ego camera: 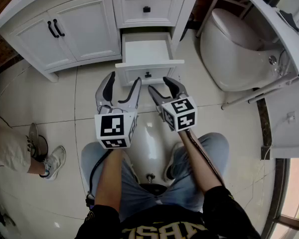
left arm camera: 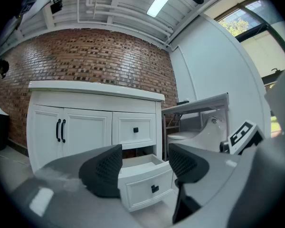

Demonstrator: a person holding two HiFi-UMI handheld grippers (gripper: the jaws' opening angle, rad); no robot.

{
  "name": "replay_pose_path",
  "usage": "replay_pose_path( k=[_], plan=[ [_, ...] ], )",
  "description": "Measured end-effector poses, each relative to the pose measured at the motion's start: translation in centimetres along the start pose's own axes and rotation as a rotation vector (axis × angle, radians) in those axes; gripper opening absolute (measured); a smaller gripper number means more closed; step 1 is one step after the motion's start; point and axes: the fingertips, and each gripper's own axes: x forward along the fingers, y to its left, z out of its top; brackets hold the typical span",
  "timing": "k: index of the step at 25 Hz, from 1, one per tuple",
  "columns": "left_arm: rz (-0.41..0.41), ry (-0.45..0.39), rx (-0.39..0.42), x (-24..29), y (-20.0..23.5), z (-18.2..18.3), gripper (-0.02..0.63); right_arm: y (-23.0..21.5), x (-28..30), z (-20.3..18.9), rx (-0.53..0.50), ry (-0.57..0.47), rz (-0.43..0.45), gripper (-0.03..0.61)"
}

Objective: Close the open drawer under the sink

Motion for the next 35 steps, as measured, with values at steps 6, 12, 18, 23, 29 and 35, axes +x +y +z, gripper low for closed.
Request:
replay_pose_path(
  k=[6, 12, 18, 23, 29, 35],
  plan=[
    [0.013, -0.007, -0.035, -0.3, 0.6, 0.1, 0.307, -0.7, 3.9, -2.5, -0.024, 0.104, 0.067, 0.218],
    [0.009, 0.003, -0.053, -0.2, 1.2, 0.0, 0.307, -3.6, 7.4, -4.8, 0.087, 0.165, 0.049, 0.212],
    [0.000, 0.043, -0.081, 0.8, 1.6, -1.4, 0.307, -4.0, 10.5, -7.0, 0.145, 0.175, 0.035, 0.164],
    [-0.016, 0.107, -0.139, 2.2, 1.8, -3.5, 0.307, -4.5, 12.4, -7.6, 0.146, 0.177, 0.044, 0.127],
    [0.000, 0.169, -0.066, 3.4, 2.2, -5.7, 0.307, -6.3, 14.9, -6.4, 0.122, 0.144, 0.038, 0.124],
    [0.002, 0.165, -0.050, 4.1, 3.5, -6.3, 0.307, -8.7, 18.3, -4.9, 0.124, 0.102, 0.039, 0.124]
  ],
)
